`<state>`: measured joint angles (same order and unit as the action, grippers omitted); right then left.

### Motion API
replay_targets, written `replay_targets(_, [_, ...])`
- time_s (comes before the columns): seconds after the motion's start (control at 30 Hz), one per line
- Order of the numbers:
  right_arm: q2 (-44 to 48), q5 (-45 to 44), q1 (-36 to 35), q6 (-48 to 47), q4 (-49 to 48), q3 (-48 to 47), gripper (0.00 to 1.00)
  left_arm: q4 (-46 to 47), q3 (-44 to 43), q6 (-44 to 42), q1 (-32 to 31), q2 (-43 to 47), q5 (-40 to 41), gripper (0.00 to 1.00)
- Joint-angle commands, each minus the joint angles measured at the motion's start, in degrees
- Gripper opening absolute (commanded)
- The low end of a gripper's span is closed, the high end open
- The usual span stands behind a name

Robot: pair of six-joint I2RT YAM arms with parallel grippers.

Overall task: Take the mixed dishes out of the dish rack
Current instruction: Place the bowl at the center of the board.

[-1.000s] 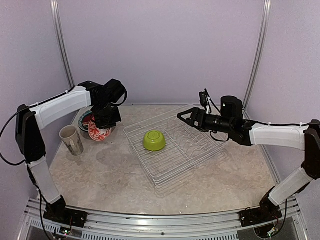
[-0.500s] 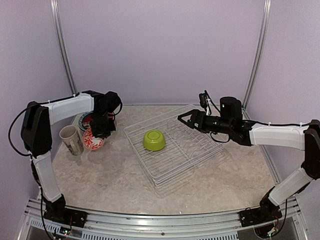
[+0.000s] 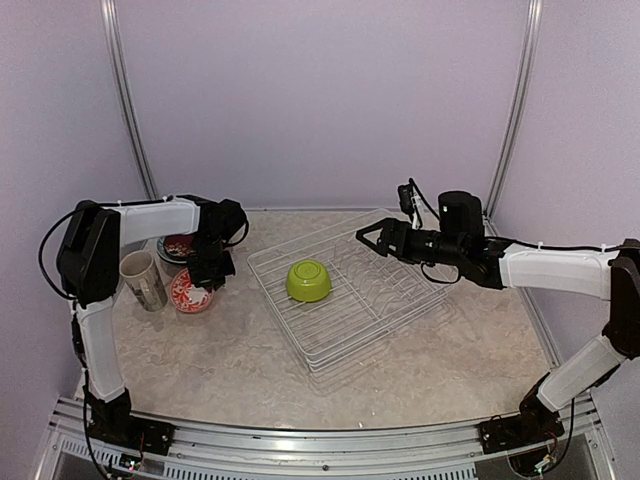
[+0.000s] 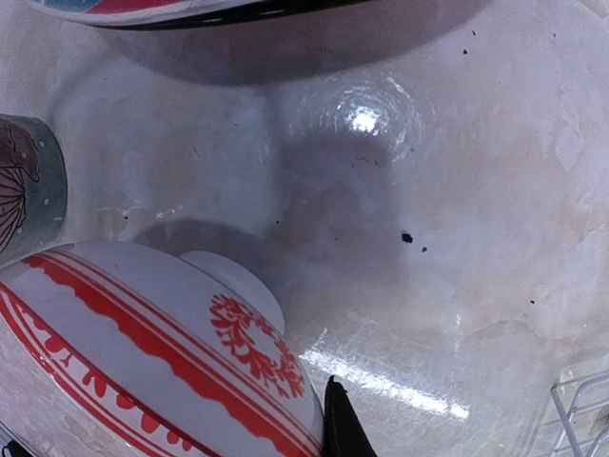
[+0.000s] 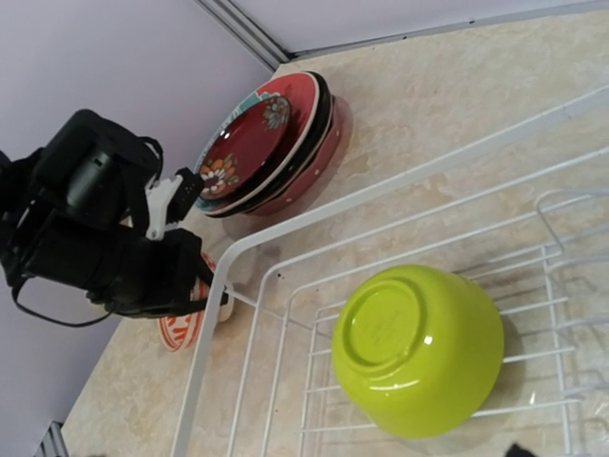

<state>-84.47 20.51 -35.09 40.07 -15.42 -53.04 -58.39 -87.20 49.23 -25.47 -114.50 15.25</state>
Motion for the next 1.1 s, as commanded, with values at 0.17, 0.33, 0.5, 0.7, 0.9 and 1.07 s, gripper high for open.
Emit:
replay_targets(0.17, [-0.5,-3.4,-2.2,-3.8,5.0,-3.6,0.88,1.4,0.9,-1.1,1.1,0.7,0.0,0.35])
replay_targets(0.33, [-1.6,-5.5,-3.7,-5.9,7.9,-5.5,0.89,3.2,2.7,-1.5,1.2,3.2,-0.7,0.48])
replay_targets(0.5, [-3.5,-7.5,-5.2,-8.2,10.6,-7.9,0.89,3.8,2.9,-2.6,1.2,6.5,-0.8,0.59])
replay_targets(0.7, [-7.4,-9.9,-7.5,-12.4,15.6,-12.5,0.9,5.6,4.4,-4.1,0.9,12.6,0.7,0.69])
replay_targets(0.9, [-15.0,-14.3,-10.3,-18.7,26.4,-21.7,0.91,14.6,10.4,-6.5,0.3,25.6,-1.5,0.79])
replay_targets(1.07, [-22.2,-21.8,-13.2,-23.7,36.6,-32.2,0.94,25.9,17.2,-8.7,0.6,37.2,-8.3,0.91])
